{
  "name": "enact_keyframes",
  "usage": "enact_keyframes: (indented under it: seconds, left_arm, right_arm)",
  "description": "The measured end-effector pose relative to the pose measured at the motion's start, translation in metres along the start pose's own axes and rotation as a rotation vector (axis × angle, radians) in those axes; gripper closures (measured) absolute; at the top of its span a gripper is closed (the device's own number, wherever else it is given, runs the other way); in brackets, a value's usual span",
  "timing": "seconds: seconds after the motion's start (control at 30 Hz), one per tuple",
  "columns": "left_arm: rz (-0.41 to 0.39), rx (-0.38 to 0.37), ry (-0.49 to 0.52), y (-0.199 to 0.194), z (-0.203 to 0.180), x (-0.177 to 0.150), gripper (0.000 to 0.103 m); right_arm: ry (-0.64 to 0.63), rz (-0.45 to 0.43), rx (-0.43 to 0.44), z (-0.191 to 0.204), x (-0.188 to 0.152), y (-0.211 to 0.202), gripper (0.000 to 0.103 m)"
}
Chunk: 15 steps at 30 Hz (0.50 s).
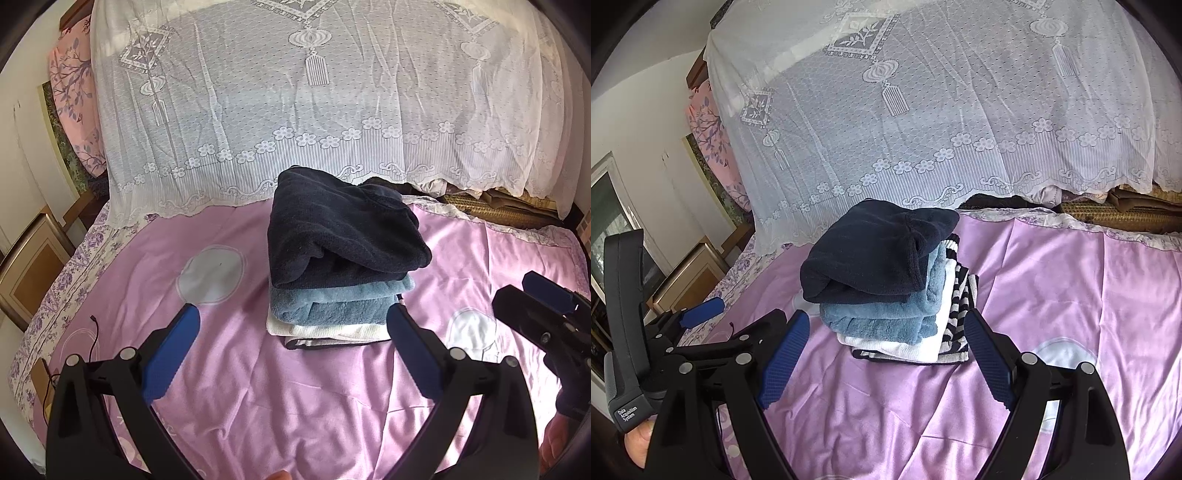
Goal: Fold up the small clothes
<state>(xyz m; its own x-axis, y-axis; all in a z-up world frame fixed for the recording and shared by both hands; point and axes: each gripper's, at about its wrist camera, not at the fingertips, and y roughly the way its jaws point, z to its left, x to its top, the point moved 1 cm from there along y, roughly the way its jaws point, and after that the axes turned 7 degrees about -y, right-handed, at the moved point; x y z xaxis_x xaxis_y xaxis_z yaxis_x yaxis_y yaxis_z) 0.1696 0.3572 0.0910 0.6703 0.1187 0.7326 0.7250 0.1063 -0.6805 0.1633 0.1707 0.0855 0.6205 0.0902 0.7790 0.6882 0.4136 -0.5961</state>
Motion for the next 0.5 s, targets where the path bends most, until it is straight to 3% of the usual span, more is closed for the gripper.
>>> enact_keyframes:
  seconds: [0.5]
  left_arm:
    - [0.001, 0.005, -0.003, -0.0013, 0.0003, 0.0009, 0.005]
  right_arm:
    - [-0.008, 0.000, 0.004, -0.0005, 0.0009, -0.0024, 0.017]
